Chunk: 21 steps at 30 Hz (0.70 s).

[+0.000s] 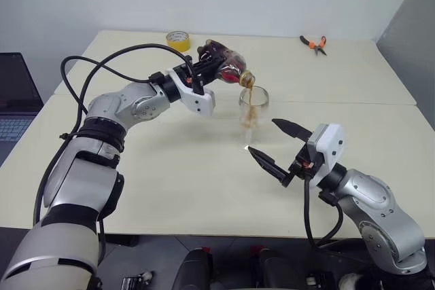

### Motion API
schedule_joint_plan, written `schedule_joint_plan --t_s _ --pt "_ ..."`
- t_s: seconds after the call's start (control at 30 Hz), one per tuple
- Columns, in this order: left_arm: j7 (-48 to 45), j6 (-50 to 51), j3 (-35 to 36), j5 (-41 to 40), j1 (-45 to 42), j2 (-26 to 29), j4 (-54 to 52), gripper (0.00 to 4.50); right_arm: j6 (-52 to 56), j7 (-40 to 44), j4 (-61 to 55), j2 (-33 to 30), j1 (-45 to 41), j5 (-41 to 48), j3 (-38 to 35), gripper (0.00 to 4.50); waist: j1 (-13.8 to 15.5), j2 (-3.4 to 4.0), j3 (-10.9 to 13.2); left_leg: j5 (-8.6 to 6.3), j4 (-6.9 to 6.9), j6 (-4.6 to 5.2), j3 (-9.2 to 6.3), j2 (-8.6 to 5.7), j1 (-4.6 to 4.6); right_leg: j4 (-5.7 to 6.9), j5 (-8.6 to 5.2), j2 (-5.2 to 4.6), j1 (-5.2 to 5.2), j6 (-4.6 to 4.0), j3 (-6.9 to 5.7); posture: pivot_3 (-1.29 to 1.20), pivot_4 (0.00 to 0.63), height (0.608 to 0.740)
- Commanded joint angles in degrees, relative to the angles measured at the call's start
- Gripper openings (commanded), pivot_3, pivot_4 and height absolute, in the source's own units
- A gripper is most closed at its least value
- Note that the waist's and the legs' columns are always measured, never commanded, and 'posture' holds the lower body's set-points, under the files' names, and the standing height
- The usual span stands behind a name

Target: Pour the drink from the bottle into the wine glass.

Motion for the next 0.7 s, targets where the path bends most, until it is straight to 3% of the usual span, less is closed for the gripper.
schedule_joint_plan --t_s 0.03,0.7 --pt "2.3 -0.5 0.2 -0.1 -2.9 1.0 -0.2 0.52 -1.5 -0.6 -0.9 0.5 -1.2 0.7 -1.7 4.5 0.0 0.0 0.0 0.0 0.0 0.01 0.0 0.0 0.0 0.0 0.0 0.0 0.0 0.0 0.0 0.0 0.15 0.74" --pt "4.6 -1.0 -1.5 1.1 -4.9 1.3 1.2 0.51 -2.9 -1.3 -0.5 1.9 -1.3 -0.1 -2.5 4.5 0.0 0.0 0.0 0.0 0.01 0.0 0.04 -0.01 0.0 0.07 0.0 0.0 -0.06 0.0 0.01 0.0 0.15 0.74"
